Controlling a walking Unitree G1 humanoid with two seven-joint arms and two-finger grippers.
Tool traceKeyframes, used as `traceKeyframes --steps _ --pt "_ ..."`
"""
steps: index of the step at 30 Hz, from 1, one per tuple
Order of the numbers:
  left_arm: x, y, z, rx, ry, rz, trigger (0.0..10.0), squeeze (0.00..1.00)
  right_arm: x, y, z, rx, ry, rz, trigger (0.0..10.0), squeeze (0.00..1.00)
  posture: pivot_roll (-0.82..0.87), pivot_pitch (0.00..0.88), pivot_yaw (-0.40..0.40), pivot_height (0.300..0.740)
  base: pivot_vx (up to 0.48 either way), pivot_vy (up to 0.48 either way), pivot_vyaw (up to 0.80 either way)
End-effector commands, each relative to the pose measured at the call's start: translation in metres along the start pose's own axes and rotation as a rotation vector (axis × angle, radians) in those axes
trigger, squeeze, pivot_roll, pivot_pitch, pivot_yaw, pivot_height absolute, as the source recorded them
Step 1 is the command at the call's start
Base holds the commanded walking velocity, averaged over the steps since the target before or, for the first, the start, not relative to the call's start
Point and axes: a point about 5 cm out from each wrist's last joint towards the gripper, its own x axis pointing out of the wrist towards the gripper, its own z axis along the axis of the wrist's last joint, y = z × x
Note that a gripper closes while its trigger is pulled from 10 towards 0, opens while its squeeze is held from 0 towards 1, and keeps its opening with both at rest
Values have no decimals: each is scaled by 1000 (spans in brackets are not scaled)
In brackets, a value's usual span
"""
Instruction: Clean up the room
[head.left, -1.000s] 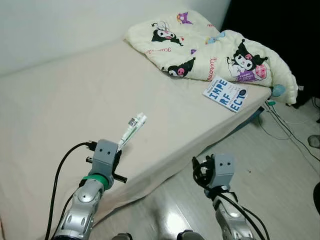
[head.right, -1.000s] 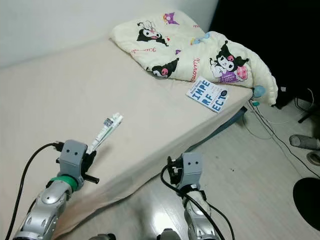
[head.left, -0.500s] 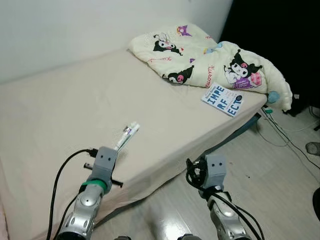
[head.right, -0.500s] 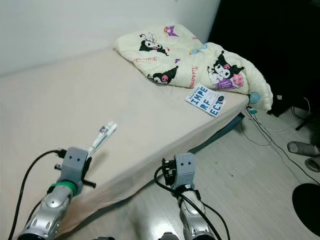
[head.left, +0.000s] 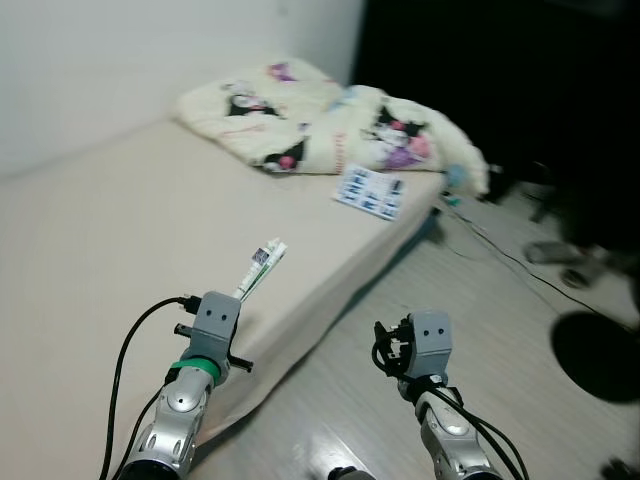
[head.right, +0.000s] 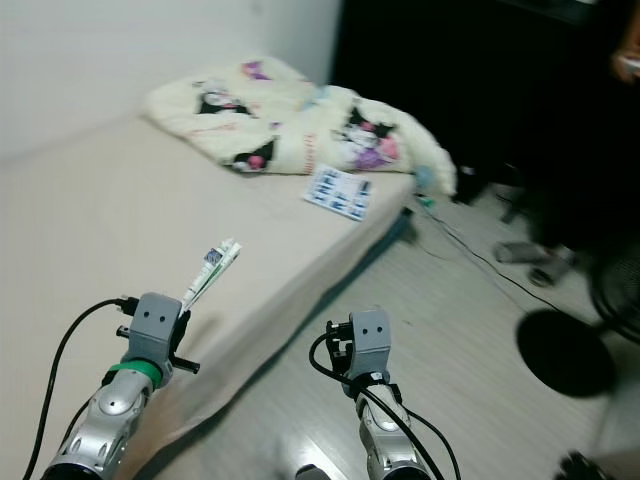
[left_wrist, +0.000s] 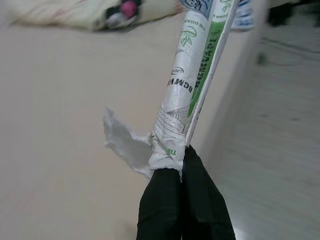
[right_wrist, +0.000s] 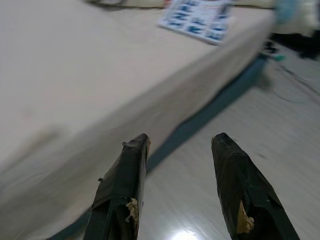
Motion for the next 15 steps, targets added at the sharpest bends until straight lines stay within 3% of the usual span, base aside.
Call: traceKeyframes --steps 1,15 --pt "-2 -1 -6 -16 21 -1 10000 0 -1 -1 -3 4 10 -13 10000 0 22 28 34 740 0 0 -756" --pt "-1 1 -6 -19 18 9 10000 0 -1 0 -5 14 9 -19 10000 0 26 37 38 740 0 0 -756"
